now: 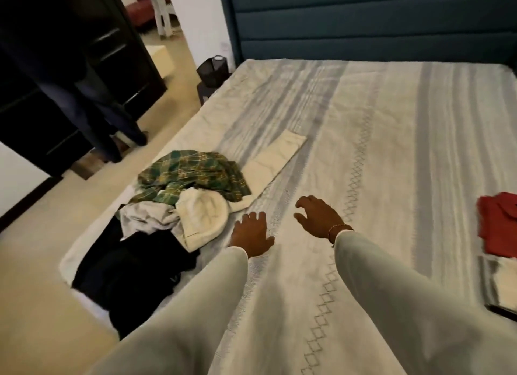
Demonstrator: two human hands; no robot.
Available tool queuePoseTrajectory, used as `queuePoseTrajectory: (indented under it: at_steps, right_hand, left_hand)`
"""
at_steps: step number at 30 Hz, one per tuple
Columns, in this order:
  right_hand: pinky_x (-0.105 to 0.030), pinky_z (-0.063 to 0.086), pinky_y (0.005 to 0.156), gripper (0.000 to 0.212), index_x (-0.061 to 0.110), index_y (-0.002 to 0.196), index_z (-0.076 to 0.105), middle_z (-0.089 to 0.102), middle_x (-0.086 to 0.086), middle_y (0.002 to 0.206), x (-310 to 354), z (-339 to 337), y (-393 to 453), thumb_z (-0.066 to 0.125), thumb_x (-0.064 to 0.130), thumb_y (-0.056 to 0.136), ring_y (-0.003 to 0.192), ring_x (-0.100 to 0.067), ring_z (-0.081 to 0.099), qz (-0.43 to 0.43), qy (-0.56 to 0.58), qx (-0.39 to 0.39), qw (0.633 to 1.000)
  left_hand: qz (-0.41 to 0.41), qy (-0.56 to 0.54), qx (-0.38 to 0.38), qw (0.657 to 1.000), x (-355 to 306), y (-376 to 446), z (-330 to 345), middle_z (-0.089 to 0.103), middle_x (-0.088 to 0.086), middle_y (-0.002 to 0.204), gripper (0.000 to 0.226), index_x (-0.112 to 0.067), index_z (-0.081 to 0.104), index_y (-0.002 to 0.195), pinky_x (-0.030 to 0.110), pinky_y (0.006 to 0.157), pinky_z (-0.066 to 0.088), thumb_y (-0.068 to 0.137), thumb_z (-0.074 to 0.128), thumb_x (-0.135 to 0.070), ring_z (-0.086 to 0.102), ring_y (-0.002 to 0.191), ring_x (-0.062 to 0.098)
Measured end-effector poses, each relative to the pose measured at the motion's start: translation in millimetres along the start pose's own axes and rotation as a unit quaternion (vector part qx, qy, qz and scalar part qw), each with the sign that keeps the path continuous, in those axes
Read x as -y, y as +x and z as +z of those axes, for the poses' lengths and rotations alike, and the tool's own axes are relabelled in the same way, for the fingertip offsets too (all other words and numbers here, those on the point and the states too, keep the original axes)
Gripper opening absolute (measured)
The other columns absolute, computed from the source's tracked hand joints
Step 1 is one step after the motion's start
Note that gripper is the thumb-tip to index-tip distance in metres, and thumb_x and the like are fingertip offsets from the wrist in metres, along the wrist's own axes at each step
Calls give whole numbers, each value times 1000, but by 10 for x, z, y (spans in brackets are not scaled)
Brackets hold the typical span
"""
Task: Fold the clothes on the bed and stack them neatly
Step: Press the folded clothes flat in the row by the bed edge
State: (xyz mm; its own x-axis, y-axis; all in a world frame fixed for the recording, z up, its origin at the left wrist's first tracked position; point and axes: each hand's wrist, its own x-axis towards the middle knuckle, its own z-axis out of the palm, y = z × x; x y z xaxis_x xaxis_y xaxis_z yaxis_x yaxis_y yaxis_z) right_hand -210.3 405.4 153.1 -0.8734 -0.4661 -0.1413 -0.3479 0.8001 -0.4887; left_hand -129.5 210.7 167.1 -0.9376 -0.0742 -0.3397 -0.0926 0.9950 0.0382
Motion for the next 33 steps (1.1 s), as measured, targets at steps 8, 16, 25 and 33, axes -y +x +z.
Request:
queuePoseTrajectory:
  at_steps: [8, 16, 25, 33]
  right_hand:
    - [-40, 46, 97, 35, 16, 130, 55, 56, -11, 133, 1105, 1045, 1064, 54, 36, 101, 120, -32, 54, -45, 9, 71, 996]
    - [-39, 46, 99, 37, 13, 131, 54, 56, -14, 135, 1785, 2437, 1869, 58, 26, 97, 123, -33, 54, -29, 44, 164, 985]
    - [-45, 47, 101, 73, 16, 139, 37, 48, -16, 136, 2143, 3383, 2444, 71, 50, 84, 122, -40, 54, 43, 127, 127, 983]
    - [-50, 45, 101, 103, 22, 147, 22, 42, -14, 142, 2475, 3121, 2663, 70, 70, 70, 127, -39, 48, 136, 110, 54, 983]
  left_hand:
    - [-80, -40, 28, 996, 1710, 210, 317, 45, 16, 141, 62, -12, 36, 142, 47, 100, 43, 96, 54, -49, 46, 127, 36]
    - [-130, -70, 62, 987, 2921, 588, 1094, 46, 18, 141, 54, -13, 35, 141, 50, 99, 43, 99, 52, -43, 43, 129, 38]
    - [-224, -400, -36, 888, 3368, 1179, 2084, 66, 12, 112, 49, -6, 40, 130, 40, 79, 55, 89, 62, -23, 66, 102, 33]
    - [-145, -573, -82, 803, 3120, 1134, 1688, 72, 2, 108, 32, -4, 68, 116, 28, 85, 55, 84, 69, -2, 66, 98, 14]
